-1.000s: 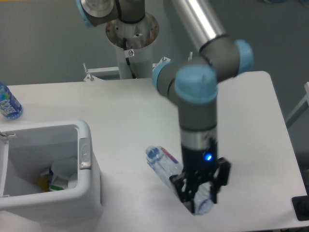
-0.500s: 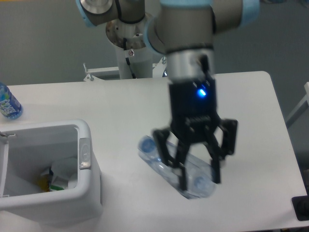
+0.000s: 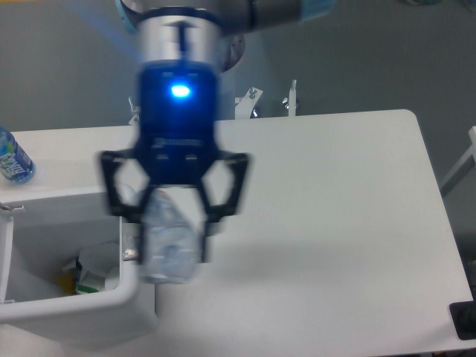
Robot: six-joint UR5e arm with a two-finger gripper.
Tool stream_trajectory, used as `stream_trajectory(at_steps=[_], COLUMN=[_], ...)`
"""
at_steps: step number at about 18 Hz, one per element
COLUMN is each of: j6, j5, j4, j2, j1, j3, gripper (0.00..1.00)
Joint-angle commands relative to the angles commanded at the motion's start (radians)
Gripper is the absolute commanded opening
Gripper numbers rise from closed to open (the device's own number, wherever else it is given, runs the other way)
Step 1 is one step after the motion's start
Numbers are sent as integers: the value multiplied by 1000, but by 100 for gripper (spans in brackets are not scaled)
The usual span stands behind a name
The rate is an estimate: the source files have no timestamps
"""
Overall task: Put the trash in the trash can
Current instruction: 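Carry the bottle over the white bin and lower it inside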
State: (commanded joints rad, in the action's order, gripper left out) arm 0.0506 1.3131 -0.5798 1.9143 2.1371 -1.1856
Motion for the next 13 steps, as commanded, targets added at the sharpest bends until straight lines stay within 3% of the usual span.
stream_trajectory(at_steps=[5, 11, 13], j6=[8, 21, 53], j5=[0, 0, 0], j4=[2, 2, 2], j2=[20, 28, 32], j1=[-46, -48, -48], j3=[-29, -46, -57], gripper=[52, 55, 100])
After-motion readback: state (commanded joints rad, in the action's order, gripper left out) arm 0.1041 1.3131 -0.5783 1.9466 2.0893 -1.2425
